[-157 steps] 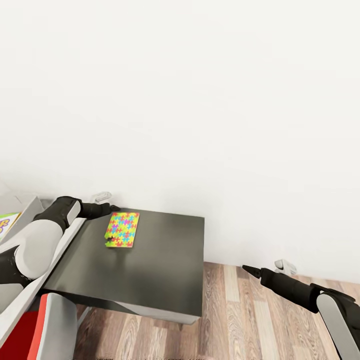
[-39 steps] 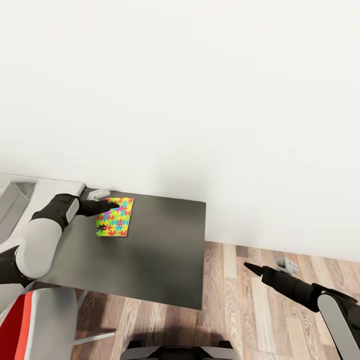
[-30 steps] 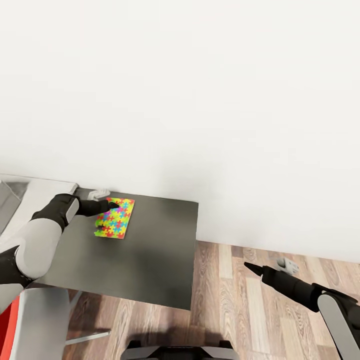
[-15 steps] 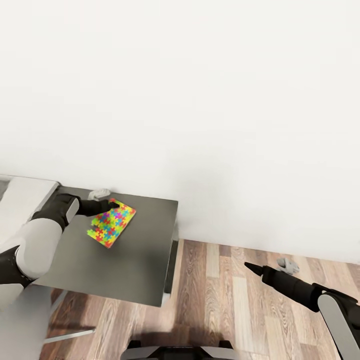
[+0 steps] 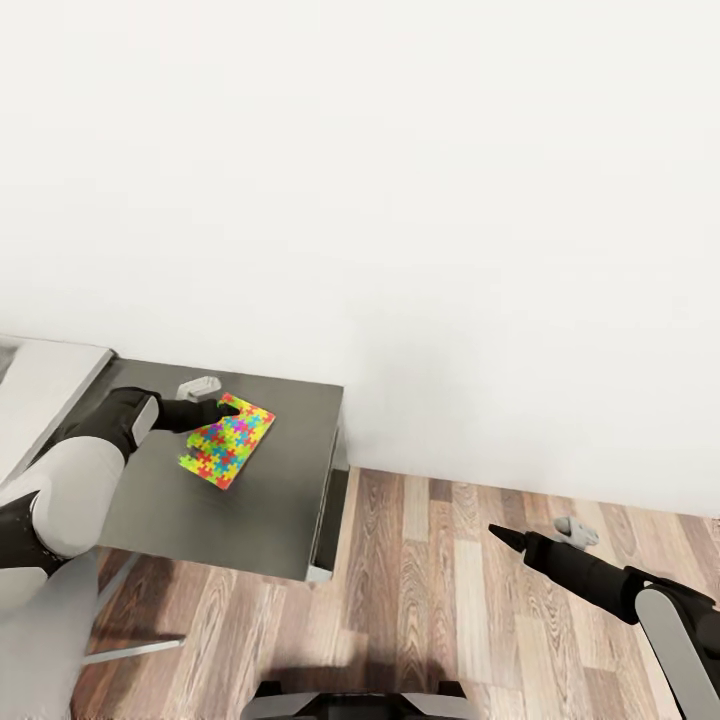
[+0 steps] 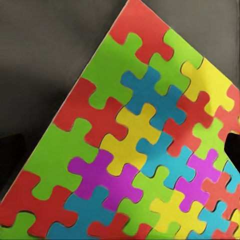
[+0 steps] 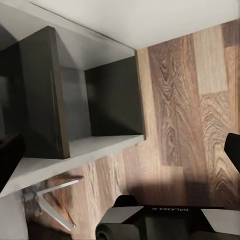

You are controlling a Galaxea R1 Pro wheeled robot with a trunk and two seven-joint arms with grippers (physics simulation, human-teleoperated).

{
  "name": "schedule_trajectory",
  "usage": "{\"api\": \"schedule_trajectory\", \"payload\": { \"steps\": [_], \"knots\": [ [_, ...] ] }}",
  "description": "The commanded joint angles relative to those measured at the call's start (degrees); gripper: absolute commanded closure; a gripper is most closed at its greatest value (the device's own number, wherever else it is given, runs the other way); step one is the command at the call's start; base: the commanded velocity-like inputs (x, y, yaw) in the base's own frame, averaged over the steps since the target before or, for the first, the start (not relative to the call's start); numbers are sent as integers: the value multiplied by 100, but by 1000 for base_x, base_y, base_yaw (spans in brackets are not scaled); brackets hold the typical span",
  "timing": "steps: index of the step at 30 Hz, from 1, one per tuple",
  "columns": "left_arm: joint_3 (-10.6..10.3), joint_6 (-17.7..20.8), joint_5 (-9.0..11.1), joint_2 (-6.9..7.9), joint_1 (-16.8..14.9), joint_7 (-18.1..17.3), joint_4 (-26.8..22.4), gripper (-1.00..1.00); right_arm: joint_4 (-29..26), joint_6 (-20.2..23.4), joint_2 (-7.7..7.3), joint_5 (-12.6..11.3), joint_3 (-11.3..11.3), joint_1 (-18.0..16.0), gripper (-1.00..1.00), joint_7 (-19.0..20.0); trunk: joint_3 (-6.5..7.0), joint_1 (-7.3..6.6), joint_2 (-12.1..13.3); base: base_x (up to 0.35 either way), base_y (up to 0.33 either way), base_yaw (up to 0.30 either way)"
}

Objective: Put all the toys in the child's room - the three board games (two on the bed and one on the table), the two jigsaw puzzles on the table, and the tennis ball on the table - inside the toy box on the table in the child's room.

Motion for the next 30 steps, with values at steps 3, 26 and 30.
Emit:
{"api": "schedule_trajectory", "payload": {
  "steps": [3,26,30],
  "knots": [
    [49,32,-104,-3,-1,-42,116,-100,-1,27,0,43,-8,-4,-100,51,-9,3,-8,-94,-127,0],
    [69,71,-104,-6,-1,-45,116,-100,-1,27,0,43,-8,-4,-100,51,-9,3,-8,-75,-163,0],
    [68,73,-104,-6,-1,-45,116,-100,-1,27,0,43,-8,-4,-100,51,-9,3,-8,-1,-229,0]
  ]
}}
